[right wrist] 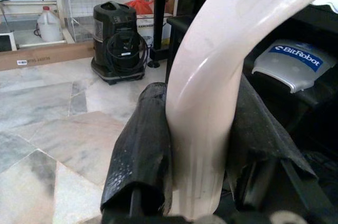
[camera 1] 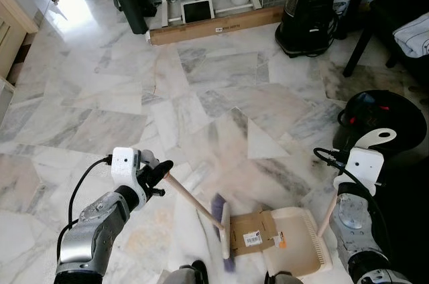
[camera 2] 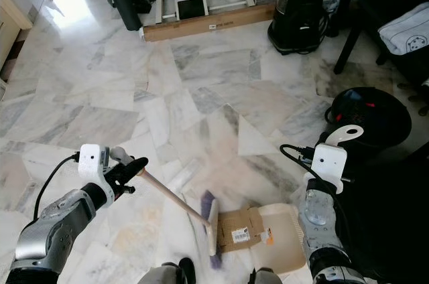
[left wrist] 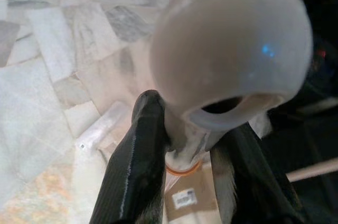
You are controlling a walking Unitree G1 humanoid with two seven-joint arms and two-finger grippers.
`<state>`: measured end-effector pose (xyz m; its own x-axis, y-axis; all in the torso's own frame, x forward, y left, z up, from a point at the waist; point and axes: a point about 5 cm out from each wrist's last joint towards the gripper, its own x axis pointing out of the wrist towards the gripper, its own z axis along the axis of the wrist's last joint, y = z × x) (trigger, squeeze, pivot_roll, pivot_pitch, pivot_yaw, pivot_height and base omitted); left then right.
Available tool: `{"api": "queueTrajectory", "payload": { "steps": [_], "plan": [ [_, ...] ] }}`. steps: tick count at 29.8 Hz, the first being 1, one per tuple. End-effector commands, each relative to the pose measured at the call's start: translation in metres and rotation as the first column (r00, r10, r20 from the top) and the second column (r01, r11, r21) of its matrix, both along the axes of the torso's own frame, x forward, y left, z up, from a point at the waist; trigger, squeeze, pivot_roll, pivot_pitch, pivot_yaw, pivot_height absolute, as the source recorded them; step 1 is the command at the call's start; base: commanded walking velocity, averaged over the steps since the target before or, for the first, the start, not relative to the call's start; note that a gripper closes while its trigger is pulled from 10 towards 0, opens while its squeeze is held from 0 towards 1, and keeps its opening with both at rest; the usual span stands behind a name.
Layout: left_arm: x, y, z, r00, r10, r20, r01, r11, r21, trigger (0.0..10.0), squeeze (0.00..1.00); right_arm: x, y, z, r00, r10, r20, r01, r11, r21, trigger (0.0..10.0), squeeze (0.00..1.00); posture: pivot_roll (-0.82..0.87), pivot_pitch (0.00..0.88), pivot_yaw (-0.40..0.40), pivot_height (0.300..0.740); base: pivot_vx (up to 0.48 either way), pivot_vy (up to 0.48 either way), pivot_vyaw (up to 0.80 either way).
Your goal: Sweep floor
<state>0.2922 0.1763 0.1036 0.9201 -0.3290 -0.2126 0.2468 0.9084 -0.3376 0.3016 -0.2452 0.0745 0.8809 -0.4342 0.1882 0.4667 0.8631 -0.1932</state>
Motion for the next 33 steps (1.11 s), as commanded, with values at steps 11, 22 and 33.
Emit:
{"api": "queueTrajectory", "payload": {
  "steps": [11,22,33],
  "plan": [
    [0.008,0.003,0.005,0.998,0.05,-0.04,-0.059,0.955,-0.291,10.0,0.0,-0.011,0.005,-0.024,0.994,0.009,-0.112,-0.007,1.0,0.016,10.0,0.0,0.13,0.23,0.139,0.74,0.0,0.0,0.0],
    [0.018,0.006,0.028,0.997,0.077,0.012,-0.063,0.886,-0.46,10.0,0.0,-0.008,0.005,-0.021,0.994,0.012,-0.111,-0.009,1.0,0.022,10.0,0.0,0.13,0.21,0.139,0.74,0.0,0.0,0.0],
    [0.025,0.038,0.064,0.922,0.314,0.227,-0.258,0.934,-0.245,10.0,0.0,-0.006,0.007,-0.021,0.994,0.016,-0.109,-0.013,1.0,0.024,10.0,0.0,0.14,0.209,0.141,0.74,0.0,0.0,0.0]
  ]
}}
